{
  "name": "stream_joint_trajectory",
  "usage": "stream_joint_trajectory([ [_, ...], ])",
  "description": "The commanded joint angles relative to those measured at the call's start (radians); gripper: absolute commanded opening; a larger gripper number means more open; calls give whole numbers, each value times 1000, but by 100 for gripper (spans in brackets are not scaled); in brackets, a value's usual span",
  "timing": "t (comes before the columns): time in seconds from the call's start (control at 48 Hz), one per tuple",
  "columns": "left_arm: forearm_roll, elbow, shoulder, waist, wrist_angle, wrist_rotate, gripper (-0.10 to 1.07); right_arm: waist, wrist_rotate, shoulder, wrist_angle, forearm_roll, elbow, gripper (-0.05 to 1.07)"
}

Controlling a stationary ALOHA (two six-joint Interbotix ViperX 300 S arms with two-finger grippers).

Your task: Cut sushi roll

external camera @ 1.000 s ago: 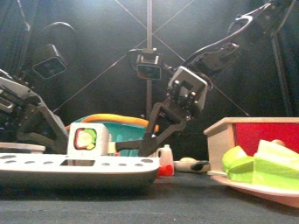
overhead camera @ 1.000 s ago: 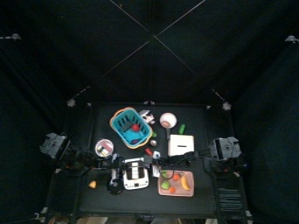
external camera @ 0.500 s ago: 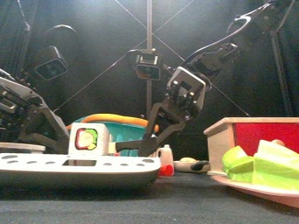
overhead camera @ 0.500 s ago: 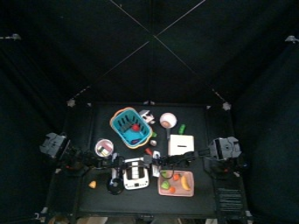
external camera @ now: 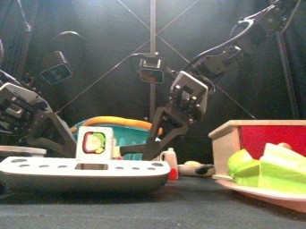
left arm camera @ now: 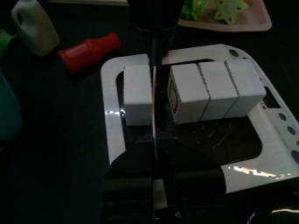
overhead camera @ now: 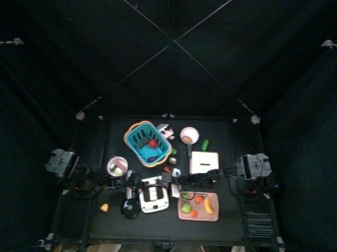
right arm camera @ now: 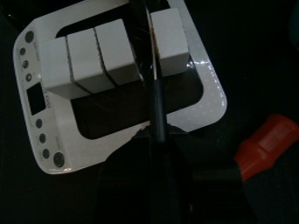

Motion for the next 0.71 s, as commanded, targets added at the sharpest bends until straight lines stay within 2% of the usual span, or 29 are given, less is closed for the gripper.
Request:
stream_joint_trajectory([
  [0.0, 2, -26, -51, 6, -8, 3, 38, -9, -2, -71, -2, 0, -44, 42],
  [0.25, 9, -14, -130, 2, 8, 2, 38, -5, -3, -112, 17, 0, -44, 42],
  [0.479, 29, -12, -150, 0, 18, 3, 38, -2, -5, -135, 21, -9, -43, 42],
  [0.688, 78, -18, -163, -46, 18, -5, 38, 20, 0, -153, 31, -34, -41, 42],
])
